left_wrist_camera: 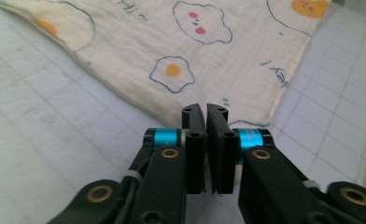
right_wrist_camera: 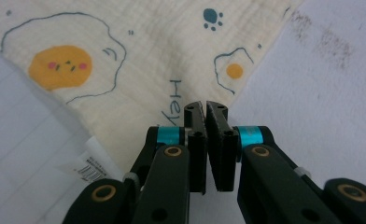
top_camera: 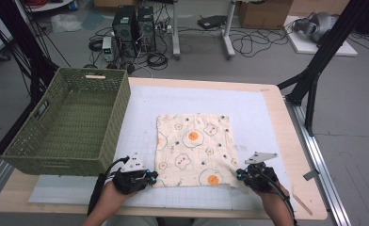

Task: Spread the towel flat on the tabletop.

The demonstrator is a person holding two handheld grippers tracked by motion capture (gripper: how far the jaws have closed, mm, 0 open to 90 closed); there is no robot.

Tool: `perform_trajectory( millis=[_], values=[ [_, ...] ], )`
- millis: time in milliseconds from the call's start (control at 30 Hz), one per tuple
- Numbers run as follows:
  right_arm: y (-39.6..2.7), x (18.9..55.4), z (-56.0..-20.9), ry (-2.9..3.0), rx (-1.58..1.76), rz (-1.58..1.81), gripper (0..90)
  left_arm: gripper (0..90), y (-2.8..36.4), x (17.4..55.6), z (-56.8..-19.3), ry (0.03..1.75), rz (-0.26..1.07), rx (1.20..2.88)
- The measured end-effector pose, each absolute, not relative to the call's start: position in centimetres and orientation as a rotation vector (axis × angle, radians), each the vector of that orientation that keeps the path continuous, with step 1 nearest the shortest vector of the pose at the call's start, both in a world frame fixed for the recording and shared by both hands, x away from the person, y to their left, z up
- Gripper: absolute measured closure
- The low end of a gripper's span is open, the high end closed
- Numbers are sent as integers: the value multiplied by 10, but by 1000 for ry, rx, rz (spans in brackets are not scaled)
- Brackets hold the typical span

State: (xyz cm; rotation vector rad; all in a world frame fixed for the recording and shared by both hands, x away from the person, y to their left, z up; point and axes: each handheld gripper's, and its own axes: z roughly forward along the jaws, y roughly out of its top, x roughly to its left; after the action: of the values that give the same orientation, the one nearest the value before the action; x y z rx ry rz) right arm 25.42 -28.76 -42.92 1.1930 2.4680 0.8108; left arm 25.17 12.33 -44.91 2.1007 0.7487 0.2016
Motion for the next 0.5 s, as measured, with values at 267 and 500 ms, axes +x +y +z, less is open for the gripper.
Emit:
perform_trajectory(
  millis=[267, 500],
  values=[
    [-293, 254, -429, 2381, 1204, 952, 603, 521, 141, 273, -445, 945, 308, 1936],
    [-268, 258, -428, 2344, 1117, 1105, 654, 581, 123, 290, -448, 923, 294, 1954]
  ],
)
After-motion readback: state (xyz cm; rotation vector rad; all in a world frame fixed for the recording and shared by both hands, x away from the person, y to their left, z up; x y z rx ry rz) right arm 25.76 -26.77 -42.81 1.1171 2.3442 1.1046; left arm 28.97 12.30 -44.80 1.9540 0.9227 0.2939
